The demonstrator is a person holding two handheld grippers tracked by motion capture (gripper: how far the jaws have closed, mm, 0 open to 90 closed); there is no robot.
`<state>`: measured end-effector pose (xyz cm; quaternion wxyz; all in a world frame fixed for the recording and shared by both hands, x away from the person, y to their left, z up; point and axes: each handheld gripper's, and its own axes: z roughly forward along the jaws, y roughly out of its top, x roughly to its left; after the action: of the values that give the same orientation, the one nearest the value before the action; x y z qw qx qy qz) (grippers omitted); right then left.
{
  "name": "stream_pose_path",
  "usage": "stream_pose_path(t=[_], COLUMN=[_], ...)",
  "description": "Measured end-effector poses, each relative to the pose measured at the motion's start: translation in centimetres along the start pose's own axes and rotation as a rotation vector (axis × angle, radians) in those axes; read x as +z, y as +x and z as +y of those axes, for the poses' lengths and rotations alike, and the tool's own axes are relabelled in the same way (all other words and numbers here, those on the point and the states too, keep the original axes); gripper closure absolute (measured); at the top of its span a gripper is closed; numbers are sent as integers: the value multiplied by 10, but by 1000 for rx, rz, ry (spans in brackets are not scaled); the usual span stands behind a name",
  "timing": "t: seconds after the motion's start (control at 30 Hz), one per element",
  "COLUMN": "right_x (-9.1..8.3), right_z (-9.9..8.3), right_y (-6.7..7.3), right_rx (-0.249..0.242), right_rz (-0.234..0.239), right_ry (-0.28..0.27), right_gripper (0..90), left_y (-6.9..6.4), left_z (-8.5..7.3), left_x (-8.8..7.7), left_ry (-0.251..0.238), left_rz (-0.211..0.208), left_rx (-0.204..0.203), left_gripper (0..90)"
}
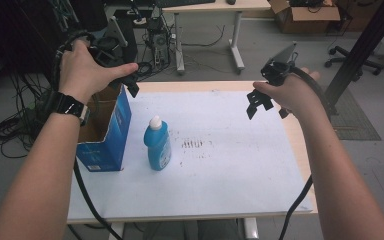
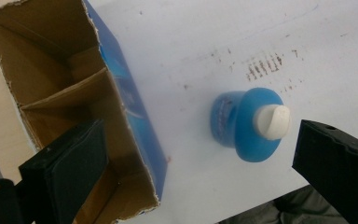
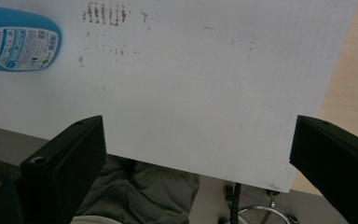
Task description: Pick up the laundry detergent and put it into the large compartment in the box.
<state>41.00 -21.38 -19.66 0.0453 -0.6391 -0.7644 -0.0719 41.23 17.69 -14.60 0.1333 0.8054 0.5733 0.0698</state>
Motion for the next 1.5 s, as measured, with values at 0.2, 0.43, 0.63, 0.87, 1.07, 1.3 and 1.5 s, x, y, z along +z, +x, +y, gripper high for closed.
stream_pose_path(t=[0.2, 0.43, 0.63, 0.87, 1.07, 1.3, 1.5], right_x=[-1, -3, -2, -1, 1, 1, 1], right_z=[1, 1, 1, 1, 0, -1, -1], right_y=[1, 2, 2, 0, -1, -2, -4], right_rx=[-3, -9, -16, -21, -25, -29, -29], right_rz=[2, 0, 6, 8, 9, 13, 14], right_ry=[-7, -12, -16, -12, -9, -12, -12], right_gripper=[39, 39, 38, 39, 39, 39, 38], left_y=[1, 3, 7, 8, 4, -3, -10], left_z=[-1, 0, 0, 2, 3, 5, 7], left_x=[-1, -6, -6, -5, -4, -2, 2], left_ry=[0, -17, -17, -17, -15, -18, -12], left_rz=[3, 3, 9, 12, 5, -11, -17], left_rx=[-7, -19, -31, -27, -11, 10, 27], left_gripper=[36, 33, 36, 37, 37, 36, 36])
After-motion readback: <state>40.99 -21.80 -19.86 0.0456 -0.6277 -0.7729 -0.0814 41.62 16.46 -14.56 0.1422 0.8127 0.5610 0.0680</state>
